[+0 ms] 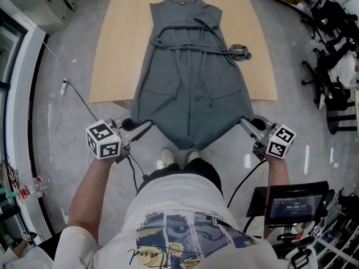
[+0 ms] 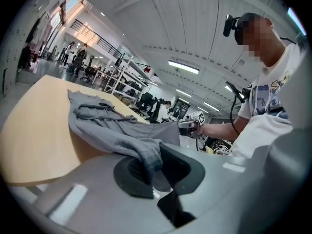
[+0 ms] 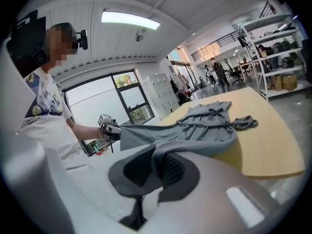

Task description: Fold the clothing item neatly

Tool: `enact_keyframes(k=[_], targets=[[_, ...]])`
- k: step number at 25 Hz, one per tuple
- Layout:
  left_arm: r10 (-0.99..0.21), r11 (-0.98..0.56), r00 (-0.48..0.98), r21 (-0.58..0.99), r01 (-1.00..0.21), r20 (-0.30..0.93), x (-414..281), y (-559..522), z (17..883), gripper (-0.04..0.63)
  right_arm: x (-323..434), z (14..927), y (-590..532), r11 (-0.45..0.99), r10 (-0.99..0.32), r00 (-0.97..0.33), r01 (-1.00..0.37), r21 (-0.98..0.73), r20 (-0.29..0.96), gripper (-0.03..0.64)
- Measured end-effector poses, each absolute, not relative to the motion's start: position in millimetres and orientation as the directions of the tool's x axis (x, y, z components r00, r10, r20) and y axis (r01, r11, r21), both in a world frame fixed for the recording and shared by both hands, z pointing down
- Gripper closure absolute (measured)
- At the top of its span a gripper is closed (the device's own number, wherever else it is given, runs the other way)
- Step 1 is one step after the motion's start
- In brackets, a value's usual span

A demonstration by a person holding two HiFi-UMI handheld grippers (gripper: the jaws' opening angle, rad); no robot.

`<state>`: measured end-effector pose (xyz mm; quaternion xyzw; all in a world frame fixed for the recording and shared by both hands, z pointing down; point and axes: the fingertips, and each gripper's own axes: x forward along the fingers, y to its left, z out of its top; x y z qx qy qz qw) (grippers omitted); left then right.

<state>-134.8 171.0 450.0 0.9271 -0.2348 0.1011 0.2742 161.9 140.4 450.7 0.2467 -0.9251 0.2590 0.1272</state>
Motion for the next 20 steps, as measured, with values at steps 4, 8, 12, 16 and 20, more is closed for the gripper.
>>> enact_keyframes(k=[4,8,12,16,20], targets=[[-0.425,-0.750,0.865,0.431,-0.502,0.267,-140.6,135.8,421.4,0.572,160.7,417.6,108.4,0.762,-0.414,-0.852,-0.517,-0.389,0.322,0.603],[-0.466,-0.755,0.853,0.398,-0.522,0.235,-152.3,121.7,396.9,0.572,155.9,387.7,94.3,0.781,-0.433,-0.855,-0.514,-0.354,0.286,0.603],[-0.499,-0.758,0.843,0.371,-0.537,0.200,-158.7,108.5,374.9,0.572,153.9,364.6,80.9,0.811,-0.441,-0.861,-0.503,-0.299,0.253,0.603],[-0.542,-0.748,0.818,0.332,-0.575,0.195,-166.2,73.2,355.3,0.572,147.2,346.1,42.6,0.838,-0.428,-0.877,-0.475,-0.268,0.219,0.603],[-0.577,-0.729,0.793,0.315,-0.608,0.197,-164.5,23.6,338.2,0.572,145.5,328.6,-12.0,0.866,-0.400,-0.895,-0.439,-0.237,0.197,0.603]])
